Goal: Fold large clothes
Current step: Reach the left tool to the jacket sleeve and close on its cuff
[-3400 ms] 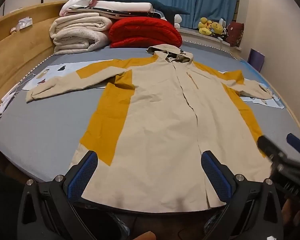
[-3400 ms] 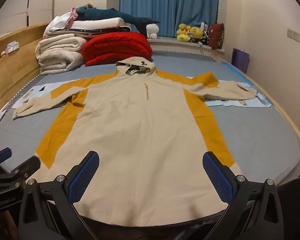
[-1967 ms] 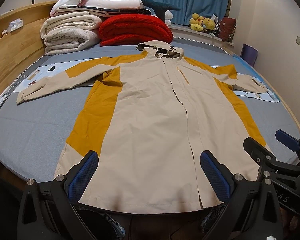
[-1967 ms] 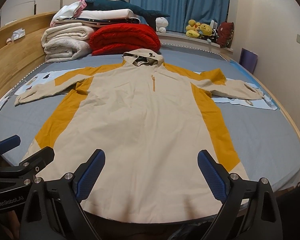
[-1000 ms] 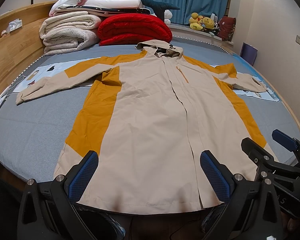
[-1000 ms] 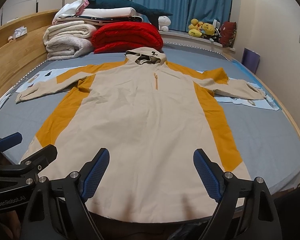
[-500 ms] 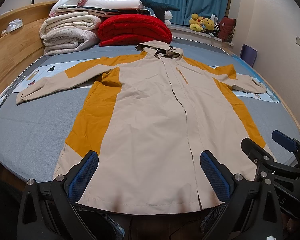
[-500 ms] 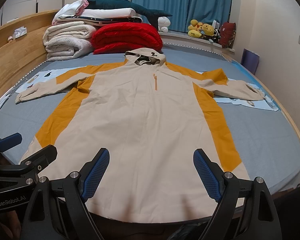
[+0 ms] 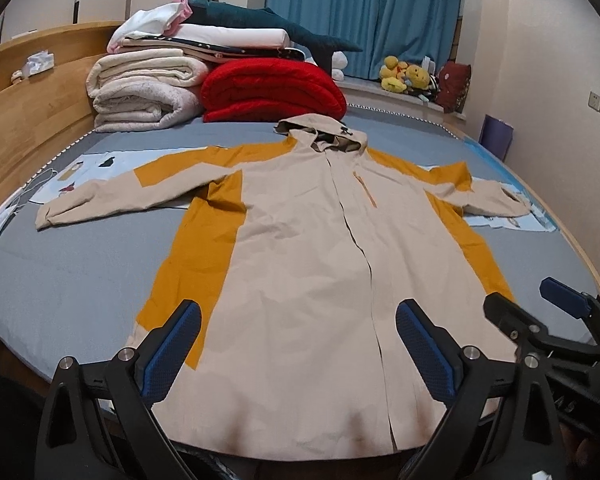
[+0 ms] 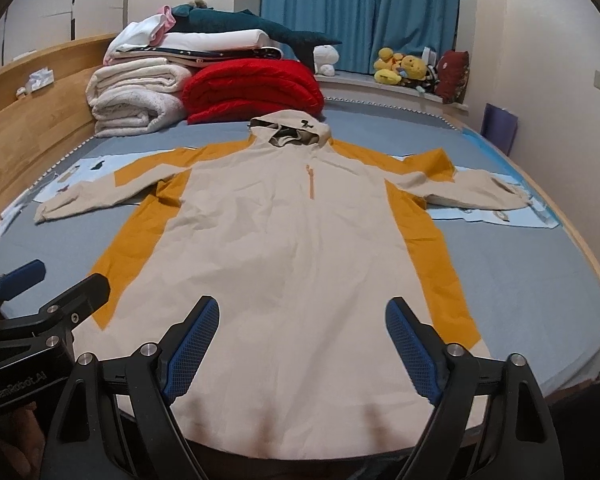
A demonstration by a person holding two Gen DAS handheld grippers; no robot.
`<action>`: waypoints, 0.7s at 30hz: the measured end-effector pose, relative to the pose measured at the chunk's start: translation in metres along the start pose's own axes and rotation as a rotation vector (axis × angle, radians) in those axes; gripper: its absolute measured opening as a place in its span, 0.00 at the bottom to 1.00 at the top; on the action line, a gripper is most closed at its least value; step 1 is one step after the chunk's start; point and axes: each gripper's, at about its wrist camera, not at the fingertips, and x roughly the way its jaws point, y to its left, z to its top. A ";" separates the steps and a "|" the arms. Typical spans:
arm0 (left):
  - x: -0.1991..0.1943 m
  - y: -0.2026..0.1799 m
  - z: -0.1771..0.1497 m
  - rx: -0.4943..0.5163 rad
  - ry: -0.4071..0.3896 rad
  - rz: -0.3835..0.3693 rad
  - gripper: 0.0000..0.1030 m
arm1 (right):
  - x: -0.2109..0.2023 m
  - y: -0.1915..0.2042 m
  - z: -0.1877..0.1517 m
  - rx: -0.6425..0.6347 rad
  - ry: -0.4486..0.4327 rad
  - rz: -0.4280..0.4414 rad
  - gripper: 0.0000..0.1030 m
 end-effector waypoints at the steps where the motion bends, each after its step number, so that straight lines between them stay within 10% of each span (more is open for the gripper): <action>1: 0.000 0.003 0.005 -0.009 -0.001 -0.001 0.93 | 0.000 -0.002 0.005 0.005 -0.005 0.006 0.81; 12: 0.045 0.085 0.102 -0.047 -0.037 0.068 0.72 | 0.031 -0.010 0.115 -0.016 -0.123 0.060 0.75; 21: 0.130 0.220 0.149 -0.134 0.019 0.271 0.44 | 0.095 -0.008 0.222 -0.047 -0.208 0.079 0.75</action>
